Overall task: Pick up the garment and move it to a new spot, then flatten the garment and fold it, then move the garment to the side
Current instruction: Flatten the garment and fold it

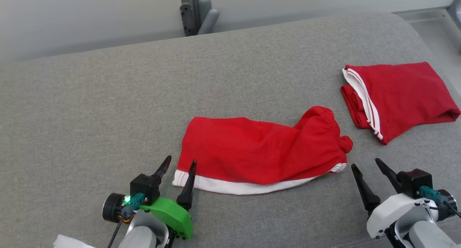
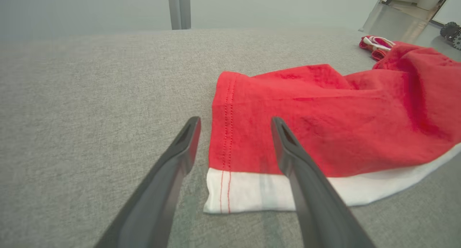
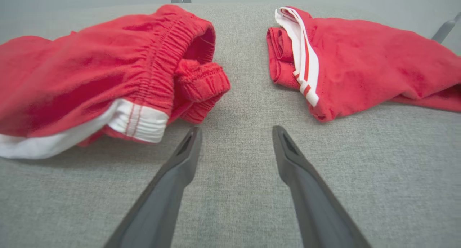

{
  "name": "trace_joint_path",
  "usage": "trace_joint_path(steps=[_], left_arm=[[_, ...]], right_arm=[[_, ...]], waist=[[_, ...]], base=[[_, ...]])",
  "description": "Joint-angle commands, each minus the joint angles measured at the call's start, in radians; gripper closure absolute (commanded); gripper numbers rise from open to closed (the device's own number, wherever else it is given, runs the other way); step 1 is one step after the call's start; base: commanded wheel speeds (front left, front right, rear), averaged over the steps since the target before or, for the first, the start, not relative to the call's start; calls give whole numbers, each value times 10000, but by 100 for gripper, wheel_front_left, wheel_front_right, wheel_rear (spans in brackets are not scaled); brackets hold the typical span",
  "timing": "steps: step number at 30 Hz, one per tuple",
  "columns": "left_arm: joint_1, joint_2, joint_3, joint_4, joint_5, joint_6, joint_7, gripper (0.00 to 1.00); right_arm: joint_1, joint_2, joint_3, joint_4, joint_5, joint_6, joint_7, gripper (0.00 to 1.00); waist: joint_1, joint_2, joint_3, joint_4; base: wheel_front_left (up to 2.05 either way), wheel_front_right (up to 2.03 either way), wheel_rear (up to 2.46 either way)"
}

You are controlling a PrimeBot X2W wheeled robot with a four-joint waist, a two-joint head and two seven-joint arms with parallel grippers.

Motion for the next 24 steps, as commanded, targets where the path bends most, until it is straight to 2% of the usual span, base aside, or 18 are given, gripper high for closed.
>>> trace_joint_path(steps=[1, 10, 12, 13, 14, 15, 16, 17, 18, 19, 24], left_arm=[[-341, 44, -5, 484, -85, -32, 3, 0], [-1208, 44, 176, 1526, -10, 26, 1, 0], [-1262, 44, 140, 1615, 26, 41, 1, 13], [-1286, 44, 115, 1650, 75, 46, 1, 16], [-1309, 44, 105, 1669, 93, 66, 1, 25], [-1331, 44, 99, 1669, 96, 66, 3, 50], [-1331, 44, 99, 1669, 96, 66, 3, 50], [-1361, 44, 78, 1573, 140, 52, 3, 57], [-1352, 44, 64, 1519, 179, 46, 1, 75], [-1322, 44, 53, 1486, 209, 41, 1, 100], [-1261, 44, 208, 663, 289, 26, 0, 100]], right_arm=[[-69, 58, -217, -90, -146, -16, -51, 0], [-65, 420, -1060, -251, -644, -16, -54, 0], [-71, 480, -1161, -281, -720, -16, -56, 0], [-82, 514, -1203, -297, -741, -16, -56, 0], [-105, 546, -1233, -313, -774, -16, -57, 0], [-127, 571, -1268, -327, -787, -16, -57, 0], [-127, 571, -1268, -327, -787, -16, -57, 0], [-144, 587, -1302, -345, -802, -16, -58, 0], [-152, 601, -1338, -369, -809, -16, -58, 0], [-153, 609, -1369, -384, -810, -16, -58, 0], [-119, 637, -1557, -467, -749, -16, -59, 0]], waist=[[0, 61, 495, -439], [0, 61, 942, -661], [0, 61, 997, -668], [0, 61, 1021, -666], [0, 61, 1047, -660], [0, 61, 1067, -651], [0, 61, 1067, -651], [0, 61, 1085, -636], [0, 61, 1098, -618], [0, 61, 1103, -598], [0, 61, 1148, -436]], base=[[0, 0, 0], [0, 0, 0], [0, 0, 0], [0, 0, 0], [0, 0, 0], [0, 0, 0], [0, 0, 0], [0, 0, 0], [0, 0, 0], [0, 0, 0], [0, 0, 0]])
